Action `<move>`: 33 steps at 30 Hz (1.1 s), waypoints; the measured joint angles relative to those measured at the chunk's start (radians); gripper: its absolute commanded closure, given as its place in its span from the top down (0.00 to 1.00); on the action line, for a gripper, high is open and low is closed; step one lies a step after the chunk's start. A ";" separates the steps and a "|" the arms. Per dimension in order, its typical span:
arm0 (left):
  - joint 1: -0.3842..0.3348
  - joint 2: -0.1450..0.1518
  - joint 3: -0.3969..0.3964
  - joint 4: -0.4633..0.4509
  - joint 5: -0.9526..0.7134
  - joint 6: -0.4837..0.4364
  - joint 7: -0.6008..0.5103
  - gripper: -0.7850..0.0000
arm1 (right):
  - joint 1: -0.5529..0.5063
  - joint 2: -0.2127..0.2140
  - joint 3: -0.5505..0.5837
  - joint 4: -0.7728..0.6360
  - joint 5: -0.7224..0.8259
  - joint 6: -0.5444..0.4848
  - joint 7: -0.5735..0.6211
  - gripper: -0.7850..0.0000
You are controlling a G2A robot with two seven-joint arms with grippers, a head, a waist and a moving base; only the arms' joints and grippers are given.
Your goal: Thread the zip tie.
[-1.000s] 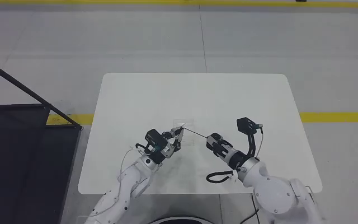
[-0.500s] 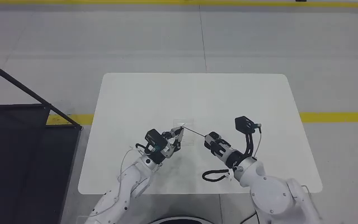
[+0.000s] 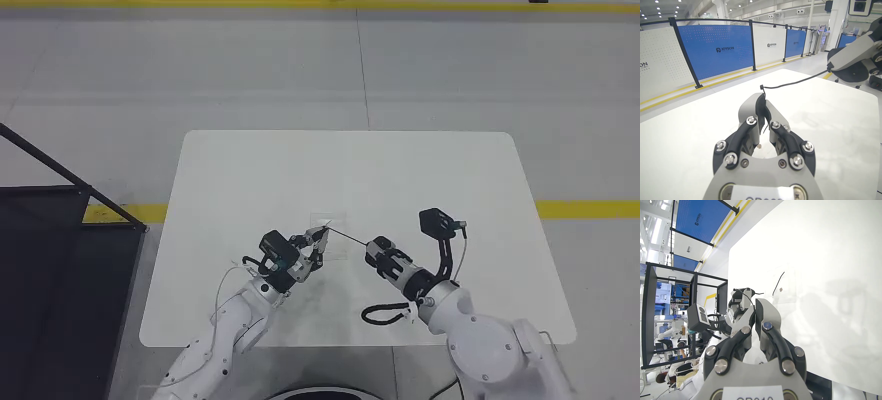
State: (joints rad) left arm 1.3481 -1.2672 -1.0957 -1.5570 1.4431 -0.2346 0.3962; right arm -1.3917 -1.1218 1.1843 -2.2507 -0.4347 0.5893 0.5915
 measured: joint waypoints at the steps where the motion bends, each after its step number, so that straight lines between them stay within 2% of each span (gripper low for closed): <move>1: 0.000 0.000 0.000 0.000 0.000 0.000 0.000 0.00 | 0.002 -0.001 -0.001 0.001 0.001 0.001 0.001 0.00; 33: 0.000 0.000 0.000 0.000 0.000 0.000 0.000 0.00 | -0.033 -0.007 0.011 -0.015 -0.006 -0.024 -0.010 0.00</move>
State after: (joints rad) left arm 1.3481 -1.2672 -1.0957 -1.5570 1.4431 -0.2346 0.3962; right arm -1.4247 -1.1292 1.1952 -2.2654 -0.4411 0.5656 0.5820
